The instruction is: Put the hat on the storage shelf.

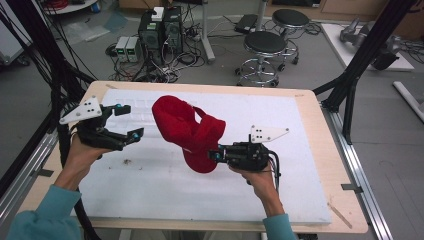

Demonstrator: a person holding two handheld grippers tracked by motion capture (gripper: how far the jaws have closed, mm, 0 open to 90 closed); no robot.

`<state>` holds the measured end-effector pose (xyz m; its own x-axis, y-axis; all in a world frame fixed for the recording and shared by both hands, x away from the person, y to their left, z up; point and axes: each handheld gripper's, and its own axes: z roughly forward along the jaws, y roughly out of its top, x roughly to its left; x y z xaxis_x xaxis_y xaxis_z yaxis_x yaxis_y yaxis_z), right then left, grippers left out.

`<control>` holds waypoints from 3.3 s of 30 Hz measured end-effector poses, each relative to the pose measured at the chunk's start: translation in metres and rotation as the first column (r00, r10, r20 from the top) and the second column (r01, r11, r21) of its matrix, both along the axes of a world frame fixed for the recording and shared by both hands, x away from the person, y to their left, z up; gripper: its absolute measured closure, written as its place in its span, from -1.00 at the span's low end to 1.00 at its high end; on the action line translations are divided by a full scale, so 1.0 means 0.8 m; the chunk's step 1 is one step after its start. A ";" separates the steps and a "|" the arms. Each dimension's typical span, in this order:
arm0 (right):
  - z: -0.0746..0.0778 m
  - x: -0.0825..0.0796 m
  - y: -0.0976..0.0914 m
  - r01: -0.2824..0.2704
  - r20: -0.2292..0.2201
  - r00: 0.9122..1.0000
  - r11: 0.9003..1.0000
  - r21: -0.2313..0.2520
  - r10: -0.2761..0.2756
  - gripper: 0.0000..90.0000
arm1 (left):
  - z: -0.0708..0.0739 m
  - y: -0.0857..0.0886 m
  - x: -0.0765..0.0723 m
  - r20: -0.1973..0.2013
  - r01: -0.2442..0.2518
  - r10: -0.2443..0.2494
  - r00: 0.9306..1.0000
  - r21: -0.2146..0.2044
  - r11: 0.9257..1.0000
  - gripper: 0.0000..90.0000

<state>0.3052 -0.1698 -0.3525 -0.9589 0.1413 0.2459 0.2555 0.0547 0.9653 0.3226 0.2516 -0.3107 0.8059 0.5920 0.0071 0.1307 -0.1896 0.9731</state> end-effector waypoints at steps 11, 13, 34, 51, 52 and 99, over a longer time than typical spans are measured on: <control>0.011 0.004 0.010 0.141 0.052 0.989 0.990 -0.001 -0.141 0.91 | -0.059 0.030 -0.021 -0.039 -0.076 0.077 0.996 0.018 0.997 -0.77; 0.014 0.005 0.013 0.170 0.063 0.983 0.985 0.001 -0.170 0.91 | -0.073 0.033 -0.025 -0.055 -0.089 0.090 0.994 0.019 0.996 -0.77; 0.025 0.036 0.057 0.381 0.162 0.913 0.925 -0.008 -0.375 0.91 | -0.160 0.045 -0.059 -0.063 -0.228 0.229 0.971 0.019 0.973 -0.76; 0.026 0.092 0.096 0.472 0.201 0.865 0.881 -0.014 -0.460 0.91 | -0.171 0.047 -0.063 -0.041 -0.256 0.256 0.966 0.007 0.967 -0.74; 0.026 0.095 0.098 0.481 0.201 0.861 0.877 -0.019 -0.468 0.91 | -0.171 0.047 -0.063 -0.037 -0.252 0.252 0.967 0.008 0.968 -0.74; -0.024 0.173 0.118 0.545 0.134 0.835 0.836 -0.071 -0.533 0.91 | -0.172 0.047 -0.064 -0.036 -0.247 0.247 0.968 -0.002 0.969 -0.72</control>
<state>0.4437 -0.0756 -0.3714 -0.7422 0.6619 0.1048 0.1721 0.0371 0.9844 0.2716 0.2896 -0.4481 0.6342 0.7728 -0.0233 0.2071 -0.1408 0.9681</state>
